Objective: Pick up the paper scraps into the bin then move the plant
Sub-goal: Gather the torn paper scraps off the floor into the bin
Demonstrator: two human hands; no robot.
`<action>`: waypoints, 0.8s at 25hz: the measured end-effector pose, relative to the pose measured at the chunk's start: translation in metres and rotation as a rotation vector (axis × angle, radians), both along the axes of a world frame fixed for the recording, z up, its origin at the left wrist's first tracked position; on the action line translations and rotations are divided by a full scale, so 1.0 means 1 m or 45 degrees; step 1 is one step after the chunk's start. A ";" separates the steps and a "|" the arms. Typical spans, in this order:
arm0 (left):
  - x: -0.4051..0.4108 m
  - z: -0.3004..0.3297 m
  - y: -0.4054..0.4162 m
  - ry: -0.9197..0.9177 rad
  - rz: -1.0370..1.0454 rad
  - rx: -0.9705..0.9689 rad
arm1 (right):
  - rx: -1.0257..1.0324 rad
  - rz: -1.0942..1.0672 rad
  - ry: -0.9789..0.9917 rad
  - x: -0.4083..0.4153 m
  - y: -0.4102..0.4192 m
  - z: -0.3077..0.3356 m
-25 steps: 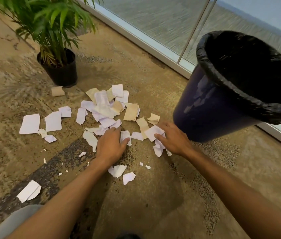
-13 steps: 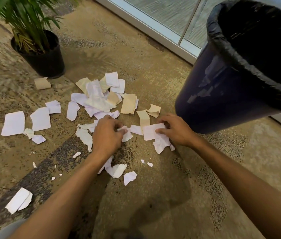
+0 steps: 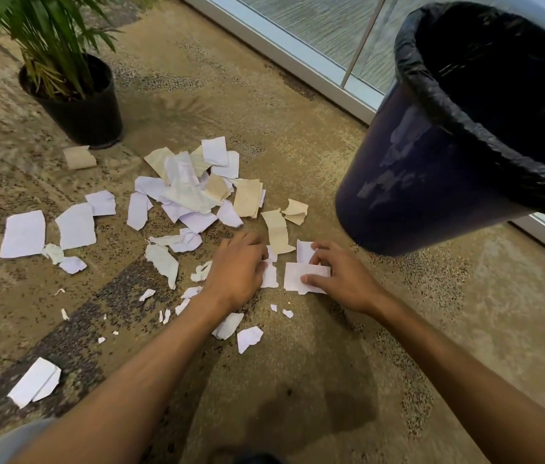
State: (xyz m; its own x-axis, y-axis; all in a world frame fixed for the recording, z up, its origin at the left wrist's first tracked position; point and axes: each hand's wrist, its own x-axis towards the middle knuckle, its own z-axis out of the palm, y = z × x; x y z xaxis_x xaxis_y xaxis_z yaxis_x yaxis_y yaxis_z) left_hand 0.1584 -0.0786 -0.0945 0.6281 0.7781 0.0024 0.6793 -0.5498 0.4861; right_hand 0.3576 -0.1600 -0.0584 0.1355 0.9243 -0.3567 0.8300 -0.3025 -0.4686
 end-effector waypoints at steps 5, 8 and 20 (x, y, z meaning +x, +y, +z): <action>0.003 0.003 0.001 -0.121 0.088 -0.028 | 0.109 -0.010 -0.096 -0.013 0.001 -0.004; 0.003 0.002 0.003 -0.216 0.214 -0.114 | 0.142 -0.103 0.108 -0.011 0.000 -0.004; 0.016 0.011 -0.014 0.169 0.270 0.035 | 0.075 -0.222 -0.162 0.002 0.011 -0.010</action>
